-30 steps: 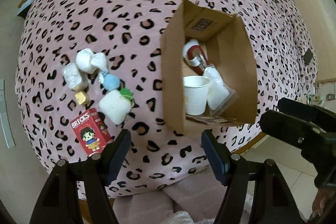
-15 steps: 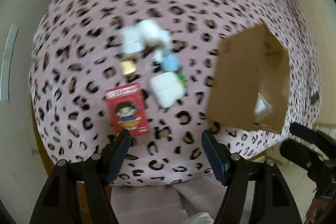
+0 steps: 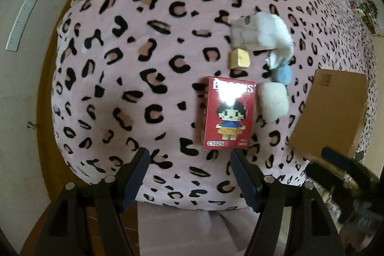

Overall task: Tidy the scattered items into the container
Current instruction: 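Grasp the red BRICKS box with the left gripper while the right gripper grasps the white fluffy plush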

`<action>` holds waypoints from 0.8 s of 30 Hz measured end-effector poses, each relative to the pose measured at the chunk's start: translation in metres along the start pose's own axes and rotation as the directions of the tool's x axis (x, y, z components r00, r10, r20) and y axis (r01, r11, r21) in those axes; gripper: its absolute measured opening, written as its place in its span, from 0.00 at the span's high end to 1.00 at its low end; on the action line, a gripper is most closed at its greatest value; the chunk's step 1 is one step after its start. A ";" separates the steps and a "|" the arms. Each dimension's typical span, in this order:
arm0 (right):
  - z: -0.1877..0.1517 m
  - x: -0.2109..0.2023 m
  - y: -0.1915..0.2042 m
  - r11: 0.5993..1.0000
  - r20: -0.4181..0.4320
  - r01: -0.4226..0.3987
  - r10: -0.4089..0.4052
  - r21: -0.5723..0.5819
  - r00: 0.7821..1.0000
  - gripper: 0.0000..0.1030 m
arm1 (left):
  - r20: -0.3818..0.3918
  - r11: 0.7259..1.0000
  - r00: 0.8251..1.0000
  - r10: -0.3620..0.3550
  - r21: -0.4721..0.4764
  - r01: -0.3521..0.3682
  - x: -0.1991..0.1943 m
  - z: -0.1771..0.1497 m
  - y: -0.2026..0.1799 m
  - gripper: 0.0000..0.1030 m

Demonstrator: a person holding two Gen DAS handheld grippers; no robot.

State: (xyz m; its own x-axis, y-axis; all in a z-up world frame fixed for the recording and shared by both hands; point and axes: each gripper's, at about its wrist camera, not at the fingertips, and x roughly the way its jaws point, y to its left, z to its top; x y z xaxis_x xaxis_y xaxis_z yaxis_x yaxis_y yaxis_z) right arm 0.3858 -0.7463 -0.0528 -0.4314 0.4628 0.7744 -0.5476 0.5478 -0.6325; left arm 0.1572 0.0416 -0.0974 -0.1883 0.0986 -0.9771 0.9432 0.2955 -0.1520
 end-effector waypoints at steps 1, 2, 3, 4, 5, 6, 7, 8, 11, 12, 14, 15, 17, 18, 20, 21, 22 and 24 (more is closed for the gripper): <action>0.006 0.003 -0.003 1.000 0.005 0.014 -0.014 0.009 1.000 0.17 | -0.005 1.000 1.000 -0.007 0.007 0.007 0.006 0.002 -0.001 0.31; 0.013 0.007 -0.007 0.999 0.003 0.037 -0.037 0.015 0.999 0.17 | -0.014 1.000 1.000 -0.016 0.015 0.016 0.013 0.004 -0.005 0.31; 0.022 0.012 -0.011 0.998 -0.003 0.064 -0.064 0.017 0.998 0.17 | -0.021 0.999 0.999 -0.028 0.023 0.028 0.020 0.006 -0.009 0.30; 0.029 0.017 -0.013 0.996 -0.009 0.082 -0.082 0.014 0.997 0.17 | -0.030 0.999 0.999 -0.040 0.035 0.041 0.029 0.008 -0.015 0.30; 0.037 0.022 -0.016 0.994 -0.019 0.105 -0.105 0.005 0.994 0.17 | -0.039 0.998 0.998 -0.048 0.048 0.050 0.038 0.010 -0.022 0.30; 0.044 0.029 -0.018 0.991 -0.032 0.132 -0.132 -0.007 0.991 0.17 | -0.046 0.997 0.998 -0.053 0.058 0.055 0.045 0.012 -0.028 0.30; 0.051 0.034 -0.020 0.989 -0.044 0.150 -0.151 -0.018 0.988 0.17 | -0.049 0.996 0.997 -0.057 0.071 0.060 0.053 0.014 -0.034 0.30; 0.057 0.042 -0.021 0.986 -0.056 0.166 -0.167 -0.029 0.984 0.17 | -0.050 0.995 0.997 -0.055 0.086 0.059 0.060 0.016 -0.040 0.30; 0.067 0.061 -0.027 0.979 -0.097 0.200 -0.203 -0.046 0.974 0.17 | -0.040 0.993 0.999 -0.018 0.118 0.023 0.081 0.022 -0.054 0.30; 0.069 0.068 -0.030 0.977 -0.109 0.207 -0.211 -0.049 0.971 0.17 | -0.035 0.993 0.999 -0.006 0.119 0.010 0.086 0.024 -0.055 0.30; 0.072 0.079 -0.034 0.973 -0.134 0.224 -0.229 -0.050 0.964 0.17 | -0.034 0.994 0.999 0.009 0.108 -0.006 0.098 0.028 -0.055 0.29; 0.074 0.086 -0.037 0.972 -0.146 0.229 -0.235 -0.051 0.961 0.17 | -0.036 0.995 0.999 -0.001 0.096 0.005 0.102 0.030 -0.054 0.28; 0.076 0.095 -0.040 0.971 -0.166 0.233 -0.239 -0.055 0.957 0.17 | -0.034 0.997 0.999 -0.028 0.073 0.030 0.109 0.035 -0.051 0.21; 0.077 0.101 -0.042 0.971 -0.176 0.232 -0.238 -0.057 0.955 0.17 | -0.033 0.997 0.999 -0.037 0.071 0.040 0.111 0.037 -0.051 0.16; 0.080 0.111 -0.046 0.971 -0.196 0.232 -0.239 -0.060 0.951 0.17 | -0.039 0.995 0.998 -0.053 0.082 0.056 0.117 0.040 -0.054 0.10; 0.081 0.116 -0.047 0.971 -0.208 0.231 -0.238 -0.061 0.949 0.17 | -0.046 0.994 0.997 -0.061 0.088 0.065 0.121 0.042 -0.055 0.10; 0.083 0.120 -0.050 0.971 -0.218 0.231 -0.238 -0.058 0.946 0.17 | -0.056 0.993 0.996 -0.070 0.093 0.075 0.125 0.044 -0.057 0.09; 0.086 0.126 -0.055 0.972 -0.233 0.230 -0.236 -0.054 0.943 0.17 | -0.077 0.991 0.994 -0.084 0.101 0.092 0.132 0.047 -0.062 0.08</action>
State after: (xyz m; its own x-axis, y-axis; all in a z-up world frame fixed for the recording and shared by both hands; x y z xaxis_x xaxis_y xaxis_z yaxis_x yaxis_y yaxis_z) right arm 0.2997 -0.7780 0.0811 -0.1107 0.4699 0.8758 -0.5929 0.6760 -0.4376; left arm 0.0868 -0.0083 -0.2238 -0.2874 0.1459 -0.9466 0.9447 0.2061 -0.2551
